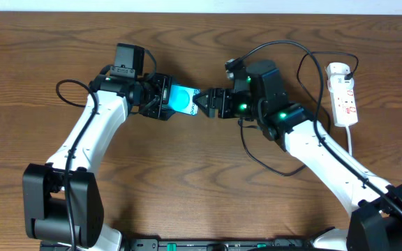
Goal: Plug charger to phone and switch on socket
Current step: 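Grasp the phone's top edge with the right gripper beside the left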
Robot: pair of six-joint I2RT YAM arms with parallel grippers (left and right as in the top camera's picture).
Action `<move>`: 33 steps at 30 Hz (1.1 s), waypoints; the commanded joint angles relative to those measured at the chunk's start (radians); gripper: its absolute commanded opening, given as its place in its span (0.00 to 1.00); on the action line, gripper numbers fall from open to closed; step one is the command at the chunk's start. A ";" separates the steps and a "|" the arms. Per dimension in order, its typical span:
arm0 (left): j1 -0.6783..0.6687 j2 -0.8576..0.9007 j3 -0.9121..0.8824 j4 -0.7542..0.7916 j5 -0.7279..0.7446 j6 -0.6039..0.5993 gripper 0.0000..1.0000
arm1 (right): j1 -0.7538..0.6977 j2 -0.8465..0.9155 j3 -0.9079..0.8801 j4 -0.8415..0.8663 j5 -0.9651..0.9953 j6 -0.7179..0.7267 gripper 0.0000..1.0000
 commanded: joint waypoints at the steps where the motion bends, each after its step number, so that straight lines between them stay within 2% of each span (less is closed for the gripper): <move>1: -0.008 -0.002 0.026 0.006 -0.007 -0.010 0.07 | 0.013 0.010 0.013 0.005 0.010 -0.015 0.80; 17: -0.008 -0.002 0.026 0.007 0.040 -0.010 0.07 | 0.016 0.011 0.012 -0.008 0.057 -0.049 0.74; 23: -0.010 -0.002 0.026 0.010 0.054 -0.010 0.07 | 0.022 0.023 0.011 -0.010 0.088 -0.049 0.66; 33: -0.018 -0.002 0.026 0.013 0.053 -0.010 0.07 | 0.040 0.051 0.011 0.014 0.087 -0.060 0.63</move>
